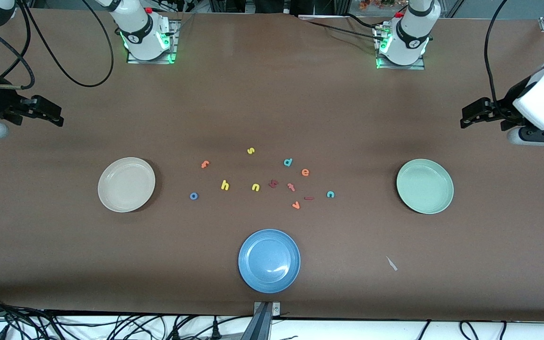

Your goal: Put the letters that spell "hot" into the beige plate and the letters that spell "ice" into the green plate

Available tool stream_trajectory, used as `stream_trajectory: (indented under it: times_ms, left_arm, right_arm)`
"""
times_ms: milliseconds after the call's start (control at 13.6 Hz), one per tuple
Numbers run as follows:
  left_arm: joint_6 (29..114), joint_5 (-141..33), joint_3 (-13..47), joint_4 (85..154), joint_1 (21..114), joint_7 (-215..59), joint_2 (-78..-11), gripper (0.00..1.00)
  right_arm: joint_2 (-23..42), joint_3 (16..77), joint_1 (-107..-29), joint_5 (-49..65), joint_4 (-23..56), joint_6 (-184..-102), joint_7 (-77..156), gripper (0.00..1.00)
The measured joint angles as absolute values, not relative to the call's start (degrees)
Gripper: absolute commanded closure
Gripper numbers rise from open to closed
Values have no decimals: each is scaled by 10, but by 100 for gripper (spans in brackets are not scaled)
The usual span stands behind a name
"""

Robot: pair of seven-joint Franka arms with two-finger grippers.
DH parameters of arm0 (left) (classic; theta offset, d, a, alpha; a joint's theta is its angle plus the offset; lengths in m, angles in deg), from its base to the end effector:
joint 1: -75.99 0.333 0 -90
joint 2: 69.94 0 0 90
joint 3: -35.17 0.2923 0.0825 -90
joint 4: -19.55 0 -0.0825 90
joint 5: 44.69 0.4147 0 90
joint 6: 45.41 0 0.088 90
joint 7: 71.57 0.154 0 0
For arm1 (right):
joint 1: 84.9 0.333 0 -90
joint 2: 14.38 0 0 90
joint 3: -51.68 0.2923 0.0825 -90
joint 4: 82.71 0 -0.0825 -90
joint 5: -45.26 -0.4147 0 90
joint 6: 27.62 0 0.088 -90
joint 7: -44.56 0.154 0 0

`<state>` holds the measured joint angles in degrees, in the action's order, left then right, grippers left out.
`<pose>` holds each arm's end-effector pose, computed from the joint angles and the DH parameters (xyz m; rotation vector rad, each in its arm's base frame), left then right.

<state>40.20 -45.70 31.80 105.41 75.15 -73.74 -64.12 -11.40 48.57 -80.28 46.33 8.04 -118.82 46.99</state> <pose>0.5981 -0.0455 0.5234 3.1190 -0.0562 -0.1669 0.5977 0.0135 0.5183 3.1178 -0.0238 -0.0675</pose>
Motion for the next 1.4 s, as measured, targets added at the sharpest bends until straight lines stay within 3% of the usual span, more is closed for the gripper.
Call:
stream_trajectory:
  times_ms: [1399]
  left_arm:
    - [402, -445, 312, 1049, 755, -737, -643, 0]
  right_arm:
    - [-113, 486, -803, 463, 80, -1186, 471, 0]
